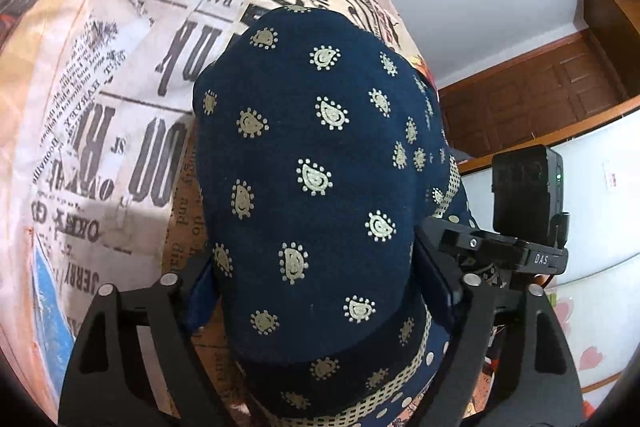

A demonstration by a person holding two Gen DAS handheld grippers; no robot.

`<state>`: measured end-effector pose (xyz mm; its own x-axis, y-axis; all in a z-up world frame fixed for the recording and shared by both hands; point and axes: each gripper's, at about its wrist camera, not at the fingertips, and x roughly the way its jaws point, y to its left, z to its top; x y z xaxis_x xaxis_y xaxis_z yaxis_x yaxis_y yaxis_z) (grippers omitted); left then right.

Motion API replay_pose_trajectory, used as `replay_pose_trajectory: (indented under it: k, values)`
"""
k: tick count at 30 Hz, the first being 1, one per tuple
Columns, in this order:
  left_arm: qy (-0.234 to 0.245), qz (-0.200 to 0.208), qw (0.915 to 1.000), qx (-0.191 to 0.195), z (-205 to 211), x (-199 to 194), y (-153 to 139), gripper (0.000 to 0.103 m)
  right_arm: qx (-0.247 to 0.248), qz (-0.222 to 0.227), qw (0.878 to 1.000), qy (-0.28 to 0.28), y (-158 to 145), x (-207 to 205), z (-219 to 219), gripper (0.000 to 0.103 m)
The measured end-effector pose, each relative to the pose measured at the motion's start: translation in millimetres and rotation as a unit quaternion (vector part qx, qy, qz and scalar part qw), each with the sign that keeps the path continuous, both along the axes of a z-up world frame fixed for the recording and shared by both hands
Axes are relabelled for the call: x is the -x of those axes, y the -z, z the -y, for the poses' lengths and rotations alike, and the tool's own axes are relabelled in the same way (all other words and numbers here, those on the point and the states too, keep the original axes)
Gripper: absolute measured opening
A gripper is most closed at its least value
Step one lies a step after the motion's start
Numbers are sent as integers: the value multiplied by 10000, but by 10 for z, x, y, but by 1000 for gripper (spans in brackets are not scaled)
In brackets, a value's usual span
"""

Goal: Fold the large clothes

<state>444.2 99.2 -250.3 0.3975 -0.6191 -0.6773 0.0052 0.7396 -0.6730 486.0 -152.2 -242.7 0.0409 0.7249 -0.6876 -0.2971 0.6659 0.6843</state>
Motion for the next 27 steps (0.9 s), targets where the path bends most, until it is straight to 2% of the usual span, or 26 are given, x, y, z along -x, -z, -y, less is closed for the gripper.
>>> replay_pose_trajectory:
  k: [4,10,14,27]
  values:
    - [-3,128,9999,-51,-73,97,-91,76,129,113,9998,54,-97,48,-5,56]
    - [17,225,9996,-162,-155,185,-287,72,148,217,9996,104,-248,99,-96,45]
    - [-20,366,9991,-202,-194,276,-472,72,189,369,9991,81,-421,118,-266,45]
    - [-216,1013,9939,-391,-609,908,-1290,72,70,1096,9939,-77,-1273,488,-740,44]
